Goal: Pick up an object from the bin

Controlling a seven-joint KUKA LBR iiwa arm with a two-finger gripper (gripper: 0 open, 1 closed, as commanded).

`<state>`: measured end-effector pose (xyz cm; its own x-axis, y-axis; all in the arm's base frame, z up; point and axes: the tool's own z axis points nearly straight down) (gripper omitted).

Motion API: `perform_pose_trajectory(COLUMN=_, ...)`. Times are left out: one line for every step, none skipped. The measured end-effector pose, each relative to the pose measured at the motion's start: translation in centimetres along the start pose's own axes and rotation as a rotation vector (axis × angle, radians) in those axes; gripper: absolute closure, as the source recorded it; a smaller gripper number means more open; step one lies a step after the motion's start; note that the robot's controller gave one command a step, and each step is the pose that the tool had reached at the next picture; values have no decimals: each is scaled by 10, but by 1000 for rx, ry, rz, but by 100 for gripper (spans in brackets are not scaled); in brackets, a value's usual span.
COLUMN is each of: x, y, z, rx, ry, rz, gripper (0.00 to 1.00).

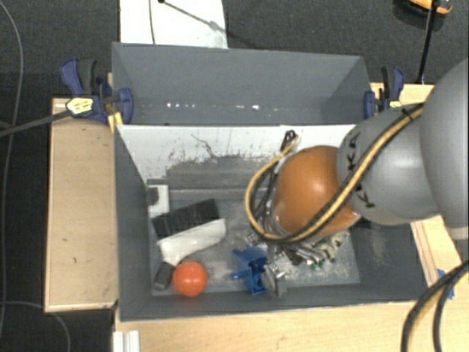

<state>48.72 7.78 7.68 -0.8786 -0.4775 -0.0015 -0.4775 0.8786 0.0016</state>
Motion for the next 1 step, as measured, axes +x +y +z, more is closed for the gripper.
perform_pose_trajectory(x=0, y=0, z=0, rx=0, ry=0, rz=1, gripper=100)
